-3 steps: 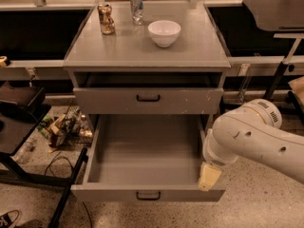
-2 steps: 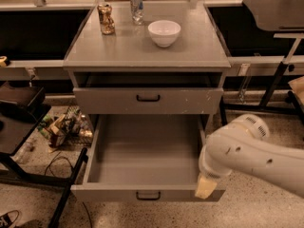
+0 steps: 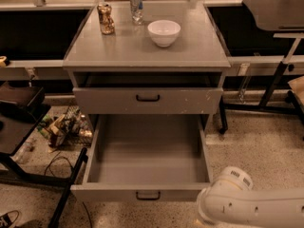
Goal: Close middle drawer
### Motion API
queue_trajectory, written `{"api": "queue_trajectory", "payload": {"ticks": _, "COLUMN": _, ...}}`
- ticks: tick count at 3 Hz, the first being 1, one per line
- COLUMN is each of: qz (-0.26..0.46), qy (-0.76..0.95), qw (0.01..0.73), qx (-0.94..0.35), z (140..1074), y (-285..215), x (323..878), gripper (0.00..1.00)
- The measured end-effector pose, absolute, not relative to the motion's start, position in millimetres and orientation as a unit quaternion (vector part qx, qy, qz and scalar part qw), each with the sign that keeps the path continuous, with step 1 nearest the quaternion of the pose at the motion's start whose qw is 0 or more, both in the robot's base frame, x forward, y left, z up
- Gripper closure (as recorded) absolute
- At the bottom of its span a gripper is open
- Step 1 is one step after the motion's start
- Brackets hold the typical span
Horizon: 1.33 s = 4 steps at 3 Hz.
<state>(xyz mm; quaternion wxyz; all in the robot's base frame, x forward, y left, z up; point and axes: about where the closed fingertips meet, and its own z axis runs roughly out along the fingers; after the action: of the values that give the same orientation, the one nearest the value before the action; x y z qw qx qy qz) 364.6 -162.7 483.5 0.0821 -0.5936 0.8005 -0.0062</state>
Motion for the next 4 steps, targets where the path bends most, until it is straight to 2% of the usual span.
{"api": "queue_trajectory", "payload": {"ticks": 1, "qz": 0.026, "qy": 0.812, "qw": 0.09, "qx": -0.577, "z": 428.7, "y": -157.5, "x": 350.7, "gripper": 0.88}}
{"api": "queue_trajectory", "payload": {"ticks": 2, "qz": 0.057, "qy": 0.824, "qw": 0.124, "qx": -0.55, "z": 387.7, "y": -140.8, "x": 366.9, "gripper": 1.0}}
{"api": "queue_trajectory", "payload": {"ticks": 4, "qz": 0.084, "qy": 0.81, "qw": 0.238, "qx": -0.529, "z": 345.3, "y": -102.0, "x": 435.7, "gripper": 1.0}}
